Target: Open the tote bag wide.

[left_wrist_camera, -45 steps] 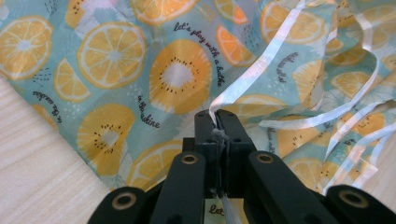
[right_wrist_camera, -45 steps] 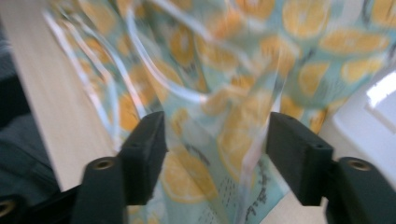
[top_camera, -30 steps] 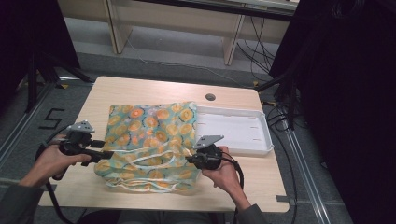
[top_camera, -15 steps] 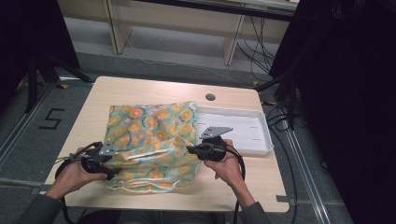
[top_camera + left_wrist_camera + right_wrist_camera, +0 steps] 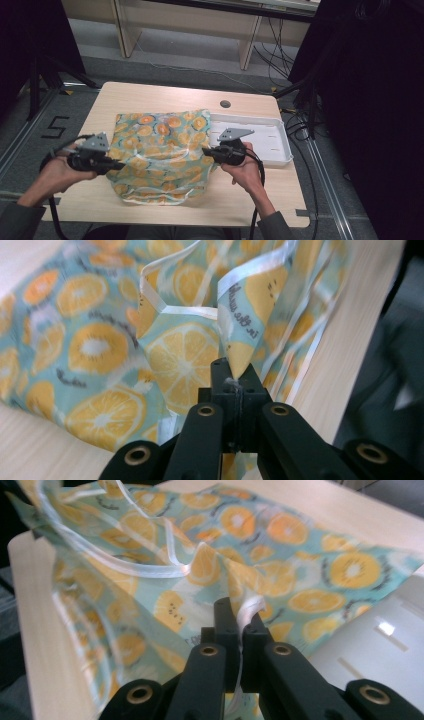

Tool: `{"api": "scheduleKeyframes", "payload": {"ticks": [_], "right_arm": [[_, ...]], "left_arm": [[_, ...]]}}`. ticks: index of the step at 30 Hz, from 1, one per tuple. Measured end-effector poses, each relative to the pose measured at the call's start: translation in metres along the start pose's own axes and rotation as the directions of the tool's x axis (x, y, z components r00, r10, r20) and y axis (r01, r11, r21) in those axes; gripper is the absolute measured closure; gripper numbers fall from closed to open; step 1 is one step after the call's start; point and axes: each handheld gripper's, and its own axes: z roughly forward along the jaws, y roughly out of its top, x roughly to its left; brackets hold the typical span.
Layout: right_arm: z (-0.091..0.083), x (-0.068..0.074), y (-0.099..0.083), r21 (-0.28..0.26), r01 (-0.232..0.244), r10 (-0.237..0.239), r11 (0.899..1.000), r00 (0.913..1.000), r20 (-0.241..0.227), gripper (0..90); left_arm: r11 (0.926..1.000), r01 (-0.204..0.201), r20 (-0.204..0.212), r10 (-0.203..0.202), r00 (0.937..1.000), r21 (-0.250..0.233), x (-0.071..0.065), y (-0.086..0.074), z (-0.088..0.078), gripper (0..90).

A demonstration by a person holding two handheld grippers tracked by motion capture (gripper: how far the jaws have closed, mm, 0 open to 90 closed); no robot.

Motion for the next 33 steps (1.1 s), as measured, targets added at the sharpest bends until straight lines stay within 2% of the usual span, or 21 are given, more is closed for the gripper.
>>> {"api": "scheduleKeyframes", "payload": {"ticks": [3, 4, 5, 6, 8, 10, 12, 13, 15, 16, 17, 18, 20, 21, 23, 24, 25, 26, 28, 30, 33], "right_arm": [[0.004, -0.011, 0.012, -0.033, -0.029, 0.03, 0.999, 0.9995, 0.011, 90.0], [0.006, -0.015, 0.016, -0.029, -0.04, 0.041, 0.999, 0.9985, 0.037, 90.0], [0.011, -0.02, 0.019, -0.027, -0.028, 0.029, 0.999, 0.9978, 0.06, 90.0], [0.016, -0.026, 0.021, -0.02, -0.03, 0.031, 0.999, 0.9966, 0.077, 90.0], [0.03, -0.039, 0.021, 0.006, -0.046, 0.045, 0.999, 0.9926, 0.113, 89.3], [0.049, -0.047, 0.014, 0.046, -0.062, 0.054, 0.997, 0.9856, 0.16, 86.7], [0.065, -0.053, 0.008, 0.108, -0.054, 0.032, 0.993, 0.9807, 0.193, 81.7], [0.07, -0.052, 0.007, 0.135, -0.062, 0.034, 0.989, 0.9795, 0.198, 79.1], [0.073, -0.047, 0.007, 0.159, -0.051, 0.014, 0.986, 0.9747, 0.223, 67.6], [0.069, -0.044, 0.011, 0.196, -0.032, -0.012, 0.98, 0.9753, 0.22, 62.2], [0.067, -0.04, 0.014, 0.156, -0.019, -0.017, 0.988, 0.9727, 0.231, 60.3], [0.06, -0.035, 0.017, 0.137, -0.037, 0.007, 0.99, 0.9775, 0.211, 57.3], [0.048, -0.026, 0.024, 0.106, -0.018, -0.002, 0.994, 0.9839, 0.179, 50.4], [0.043, -0.018, 0.027, 0.098, -0.007, -0.008, 0.995, 0.9888, 0.149, 49.2], [0.035, -0.004, 0.031, 0.081, 0.035, -0.04, 0.996, 0.9975, 0.058, 47.3], [0.035, 0.005, 0.032, 0.076, 0.046, -0.048, 0.996, 0.9985, 0.024, 45.9], [0.035, 0.011, 0.033, 0.092, 0.082, -0.081, 0.992, 0.9966, -0.009, 44.8], [0.038, 0.019, 0.032, 0.093, 0.095, -0.093, 0.991, 0.9952, -0.03, 43.8], [0.046, 0.029, 0.03, 0.138, 0.13, -0.122, 0.982, 0.9902, -0.069, 41.8], [0.058, 0.034, 0.026, 0.174, 0.148, -0.141, 0.974, 0.9887, -0.051, 39.7], [0.075, 0.031, 0.015, 0.273, 0.187, -0.188, 0.944, 0.9819, -0.024, 37.0]], "left_arm": [[0.9984, 0.042, -0.01, -0.043, 0.999, -0.038, 0.017, 0.024, -0.002, 88.6], [0.998, 0.057, -0.028, -0.058, 0.9979, -0.028, 0.025, 0.03, 0.001, 88.6], [0.997, 0.075, -0.045, -0.076, 0.9961, -0.018, 0.034, 0.034, 0.006, 88.5], [0.9947, 0.1, -0.056, -0.101, 0.9933, -0.027, 0.043, 0.035, 0.013, 88.4], [0.9886, 0.151, -0.055, -0.151, 0.9871, -0.006, 0.059, 0.033, 0.028, 88.5], [0.9814, 0.191, -0.074, -0.19, 0.979, 0.013, 0.07, 0.027, 0.044, 88.4], [0.9726, 0.232, -0.08, -0.229, 0.9701, 0.02, 0.078, 0.018, 0.058, 88.6], [0.9687, 0.243, -0.081, -0.239, 0.9676, 0.049, 0.08, 0.014, 0.063, 88.7], [0.9685, 0.23, -0.092, -0.221, 0.9709, 0.097, 0.084, 0.008, 0.069, 88.7], [0.9638, 0.246, -0.095, -0.237, 0.9668, 0.102, 0.086, 0.005, 0.07, 88.7], [0.9628, 0.253, -0.1, -0.243, 0.9648, 0.096, 0.088, 0.002, 0.072, 88.7], [0.9602, 0.26, -0.101, -0.25, 0.963, 0.102, 0.09, 0.001, 0.072, 88.8], [0.9568, 0.275, -0.105, -0.265, 0.9585, 0.095, 0.093, -0.001, 0.071, 88.8], [0.9566, 0.279, -0.104, -0.27, 0.9571, 0.083, 0.094, -0.002, 0.071, 88.9], [0.9573, 0.282, -0.108, -0.274, 0.9555, 0.064, 0.093, -0.003, 0.07, 88.9], [0.9586, 0.277, -0.105, -0.269, 0.9573, 0.067, 0.093, -0.003, 0.068, 88.8], [0.9583, 0.277, -0.103, -0.27, 0.9575, 0.069, 0.092, -0.002, 0.068, 88.8], [0.9586, 0.274, -0.105, -0.266, 0.9584, 0.077, 0.092, -0.002, 0.067, 88.8], [0.9592, 0.276, -0.108, -0.269, 0.9571, 0.059, 0.091, -0.002, 0.069, 88.7], [0.9597, 0.267, -0.095, -0.259, 0.9611, 0.086, 0.091, -0.002, 0.068, 88.5], [0.9611, 0.268, -0.103, -0.26, 0.96, 0.068, 0.09, -0.003, 0.07, 88.0]]}}
